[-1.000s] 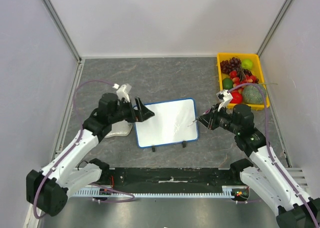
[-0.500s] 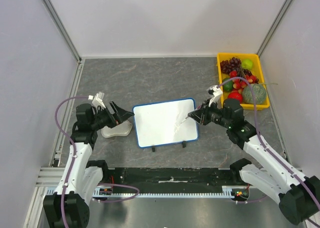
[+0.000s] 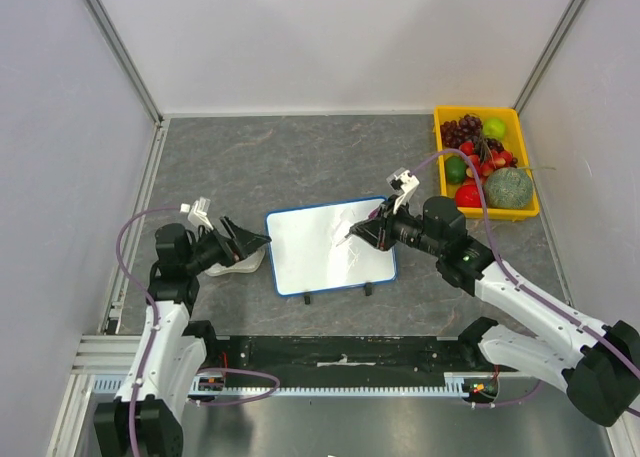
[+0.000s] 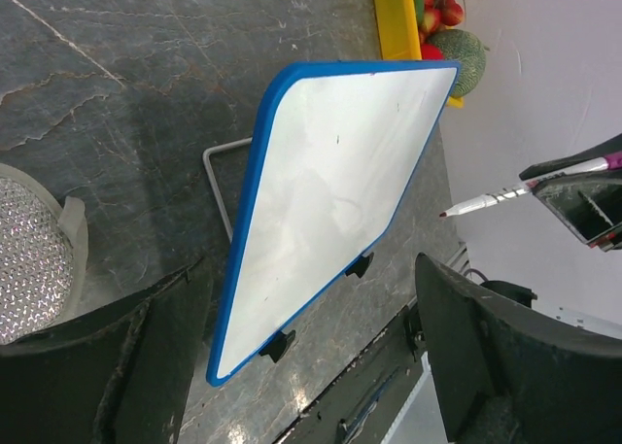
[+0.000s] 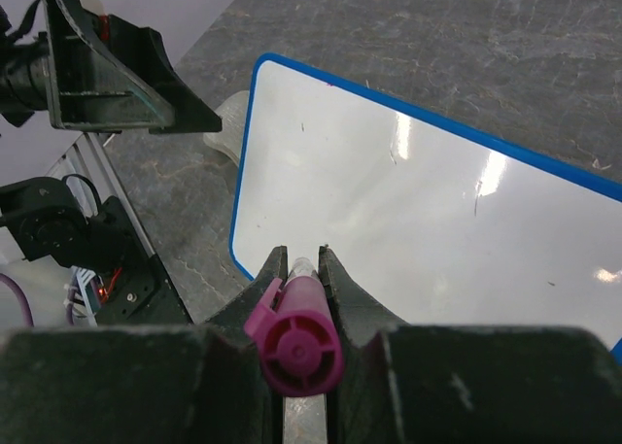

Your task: Write a sentence on the whiteboard

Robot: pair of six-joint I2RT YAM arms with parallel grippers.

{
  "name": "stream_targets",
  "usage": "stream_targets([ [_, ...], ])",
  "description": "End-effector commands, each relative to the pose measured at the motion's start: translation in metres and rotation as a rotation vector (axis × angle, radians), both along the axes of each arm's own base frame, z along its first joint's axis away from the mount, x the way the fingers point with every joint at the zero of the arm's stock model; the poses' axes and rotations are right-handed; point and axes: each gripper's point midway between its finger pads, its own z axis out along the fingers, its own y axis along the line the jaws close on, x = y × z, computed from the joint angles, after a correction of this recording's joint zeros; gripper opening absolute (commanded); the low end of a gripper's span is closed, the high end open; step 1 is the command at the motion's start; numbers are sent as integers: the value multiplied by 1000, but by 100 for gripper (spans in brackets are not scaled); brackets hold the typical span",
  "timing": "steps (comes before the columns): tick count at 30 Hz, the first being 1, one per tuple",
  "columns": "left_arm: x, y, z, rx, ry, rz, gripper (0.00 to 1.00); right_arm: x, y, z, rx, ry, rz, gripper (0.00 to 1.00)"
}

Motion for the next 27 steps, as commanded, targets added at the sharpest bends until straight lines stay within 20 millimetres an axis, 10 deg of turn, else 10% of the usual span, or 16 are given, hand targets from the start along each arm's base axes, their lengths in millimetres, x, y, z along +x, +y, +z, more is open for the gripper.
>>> stream_targets([
  [1,-1,-2,12,-46,-98,3,87,3,12,41,101,-87,26,0],
  [27,16,-35,-19,-79,-190,-195,77,-3,32,35,135,-59,45,0],
])
